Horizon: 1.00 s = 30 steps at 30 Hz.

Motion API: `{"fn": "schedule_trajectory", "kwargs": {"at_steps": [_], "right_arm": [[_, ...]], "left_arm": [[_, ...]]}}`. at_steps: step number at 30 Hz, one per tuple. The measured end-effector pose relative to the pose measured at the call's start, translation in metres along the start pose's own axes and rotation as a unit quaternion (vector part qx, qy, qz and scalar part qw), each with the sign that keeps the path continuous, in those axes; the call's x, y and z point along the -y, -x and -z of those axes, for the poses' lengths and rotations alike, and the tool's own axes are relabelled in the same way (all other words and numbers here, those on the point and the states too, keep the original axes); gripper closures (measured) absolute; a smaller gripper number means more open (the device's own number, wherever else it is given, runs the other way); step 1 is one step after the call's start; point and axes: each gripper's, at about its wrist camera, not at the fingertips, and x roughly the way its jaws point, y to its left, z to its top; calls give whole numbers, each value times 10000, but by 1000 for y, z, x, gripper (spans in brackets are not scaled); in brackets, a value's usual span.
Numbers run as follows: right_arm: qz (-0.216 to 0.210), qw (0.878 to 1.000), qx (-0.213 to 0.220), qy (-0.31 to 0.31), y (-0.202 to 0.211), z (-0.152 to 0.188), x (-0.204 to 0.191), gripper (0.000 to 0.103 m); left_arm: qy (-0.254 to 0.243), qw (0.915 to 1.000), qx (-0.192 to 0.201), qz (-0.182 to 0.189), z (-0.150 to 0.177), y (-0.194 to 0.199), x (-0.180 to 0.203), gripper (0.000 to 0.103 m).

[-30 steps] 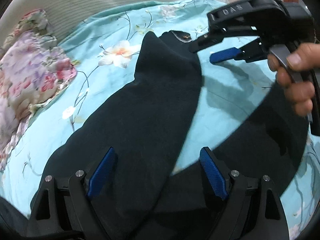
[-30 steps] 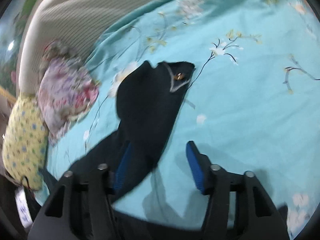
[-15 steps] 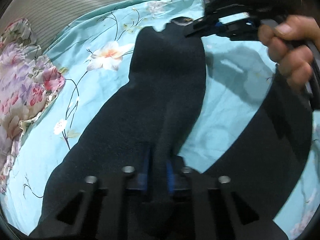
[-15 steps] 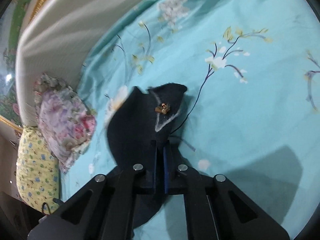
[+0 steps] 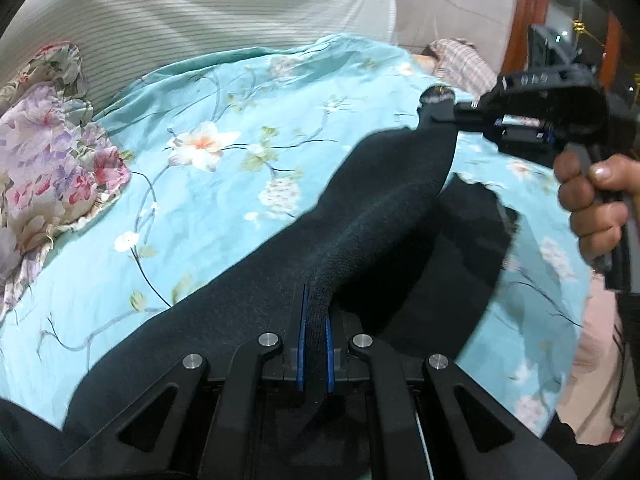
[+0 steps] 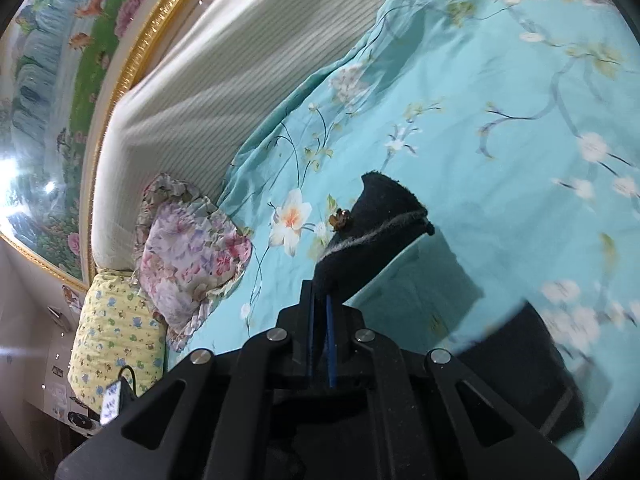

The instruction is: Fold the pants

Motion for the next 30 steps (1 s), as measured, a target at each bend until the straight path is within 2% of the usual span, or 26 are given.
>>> {"fn": "schedule_trajectory", "kwargs": {"at_steps": [7,13,23,26,29,30], "right_arm": [[298,9993,60,-236,28,44,29,97],[527,9967,65,-621,35,65,67,97],[545,9962,138,-663,50,82,68,97],[758,9961,51,-455,48,85,64,97],[897,9941,-37,-615,44,85,72,94],[884,9938,-18,-673,46,85,74,92]], "left_arm": [[-90,9996,-84,260,27,7,28,98],[-151,9988,-312,357,42,-8,40,97],[-60,9978,-372,542,53,-2,41,96],[-94,9980,-417,469,56,-7,44,90],[-55,9985,-443,320,60,-12,43,87],[-4,9985,-451,307,61,-11,42,82]]}}
